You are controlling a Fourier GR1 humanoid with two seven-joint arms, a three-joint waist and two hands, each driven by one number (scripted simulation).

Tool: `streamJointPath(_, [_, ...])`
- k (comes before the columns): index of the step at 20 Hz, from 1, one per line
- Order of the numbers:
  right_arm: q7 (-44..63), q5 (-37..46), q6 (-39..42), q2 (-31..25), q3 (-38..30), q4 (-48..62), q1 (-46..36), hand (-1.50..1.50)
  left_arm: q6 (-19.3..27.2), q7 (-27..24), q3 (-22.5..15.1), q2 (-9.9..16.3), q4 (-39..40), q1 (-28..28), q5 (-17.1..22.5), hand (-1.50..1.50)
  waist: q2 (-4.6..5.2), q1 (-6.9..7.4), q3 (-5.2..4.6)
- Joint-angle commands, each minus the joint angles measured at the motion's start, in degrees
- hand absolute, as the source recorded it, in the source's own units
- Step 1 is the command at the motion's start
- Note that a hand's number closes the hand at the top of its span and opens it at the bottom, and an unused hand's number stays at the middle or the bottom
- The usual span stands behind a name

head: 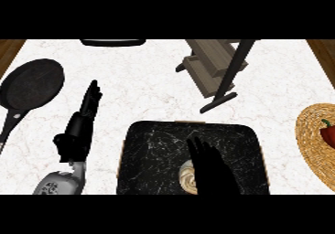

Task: Pick the cupcake from the tray and place it in the tiered basket

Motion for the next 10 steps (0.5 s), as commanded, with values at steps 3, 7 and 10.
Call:
streamJointPath(3, [-4.8, 3.4, -4.6, 1.3, -0.5, 4.5, 3.3, -1.50, -2.3, -1.9, 2.7, -1.7, 5.3, -3.6, -0.3, 0.00, 0.05, -0.16, 0.01])
streamJointPath(7, [-5.1, 5.6, -6.6, 3.7, -2.9, 7.1, 2.3, 1.50, -3.7, -2.0, 3.5, -1.2, 2.9, -0.5, -0.2, 0.00, 0.03, 0.00, 0.00])
streamJointPath(10, [-5.8, 11.1, -8.8, 3.9, -0.3, 8.2, 1.4, 1.50, -3.1, -0.5, 2.6, -2.1, 1.1, -1.4, -1.5, 0.00, 0.00, 0.02, 0.00])
